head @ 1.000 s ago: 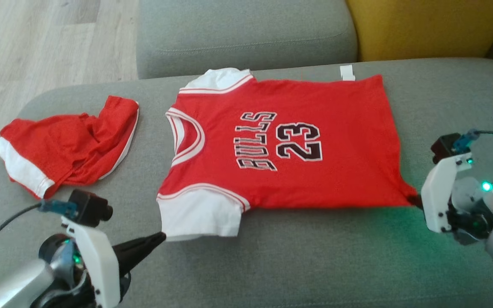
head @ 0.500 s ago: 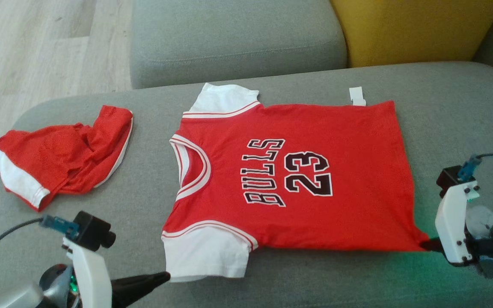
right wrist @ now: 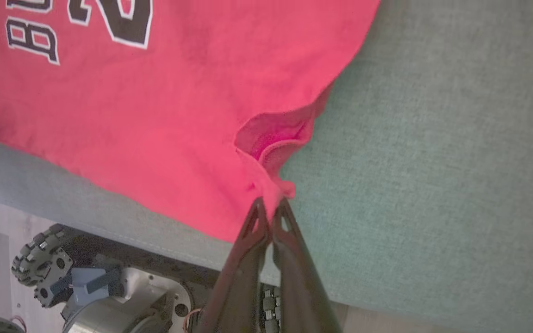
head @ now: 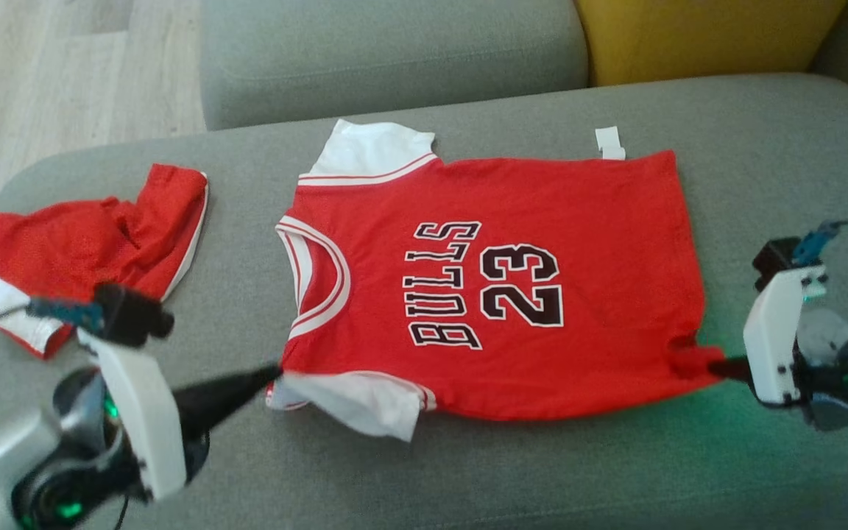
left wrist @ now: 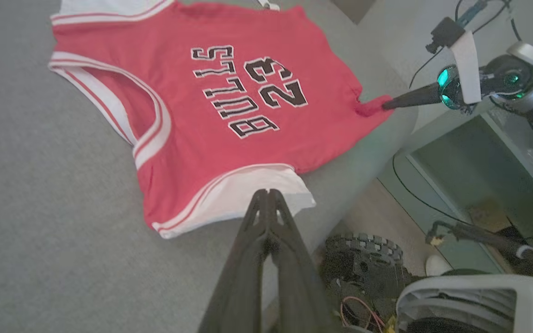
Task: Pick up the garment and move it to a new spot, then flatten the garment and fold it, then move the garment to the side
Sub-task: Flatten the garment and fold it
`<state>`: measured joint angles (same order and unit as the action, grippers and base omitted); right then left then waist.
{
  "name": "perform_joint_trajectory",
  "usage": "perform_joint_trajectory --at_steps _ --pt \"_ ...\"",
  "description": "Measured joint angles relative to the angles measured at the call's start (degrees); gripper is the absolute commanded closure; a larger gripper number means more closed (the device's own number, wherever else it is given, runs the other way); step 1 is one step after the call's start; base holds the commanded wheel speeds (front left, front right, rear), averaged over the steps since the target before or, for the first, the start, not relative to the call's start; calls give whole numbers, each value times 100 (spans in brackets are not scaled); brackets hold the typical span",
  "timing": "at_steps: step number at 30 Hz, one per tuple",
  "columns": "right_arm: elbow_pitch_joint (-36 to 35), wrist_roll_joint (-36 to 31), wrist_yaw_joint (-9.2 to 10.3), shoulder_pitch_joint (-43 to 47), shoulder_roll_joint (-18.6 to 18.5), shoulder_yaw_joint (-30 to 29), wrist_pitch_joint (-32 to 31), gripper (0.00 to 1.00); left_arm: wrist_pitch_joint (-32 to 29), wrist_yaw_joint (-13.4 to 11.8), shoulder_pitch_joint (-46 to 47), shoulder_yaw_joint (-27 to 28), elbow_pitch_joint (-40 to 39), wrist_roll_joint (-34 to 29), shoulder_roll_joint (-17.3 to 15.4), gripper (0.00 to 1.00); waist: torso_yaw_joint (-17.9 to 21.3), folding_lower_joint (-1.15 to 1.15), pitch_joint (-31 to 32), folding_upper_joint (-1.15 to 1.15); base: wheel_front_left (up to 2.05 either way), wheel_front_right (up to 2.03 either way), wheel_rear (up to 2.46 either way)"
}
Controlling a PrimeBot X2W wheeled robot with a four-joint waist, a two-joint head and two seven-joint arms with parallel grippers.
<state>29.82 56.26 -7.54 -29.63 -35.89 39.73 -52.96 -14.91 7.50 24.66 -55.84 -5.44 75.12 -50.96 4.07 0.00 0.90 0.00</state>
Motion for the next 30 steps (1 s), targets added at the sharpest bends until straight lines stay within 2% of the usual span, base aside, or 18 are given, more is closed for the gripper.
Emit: perform_joint_trajectory --at_steps 16,24,30 --pt "580 -594 0 -864 543 -531 326 100 268 0 1330 113 1056 -205 765 100 152 1 -710 0 0 0 0" --pt "775 -809 0 -1128 719 -597 669 100 466 0 1831 62 1575 -253 966 100 267 1 -1087 0 0 0 0" --pt "944 -899 0 -1240 791 -654 867 100 676 0 2081 -27 1887 -253 980 100 322 1 -1231 0 0 0 0"
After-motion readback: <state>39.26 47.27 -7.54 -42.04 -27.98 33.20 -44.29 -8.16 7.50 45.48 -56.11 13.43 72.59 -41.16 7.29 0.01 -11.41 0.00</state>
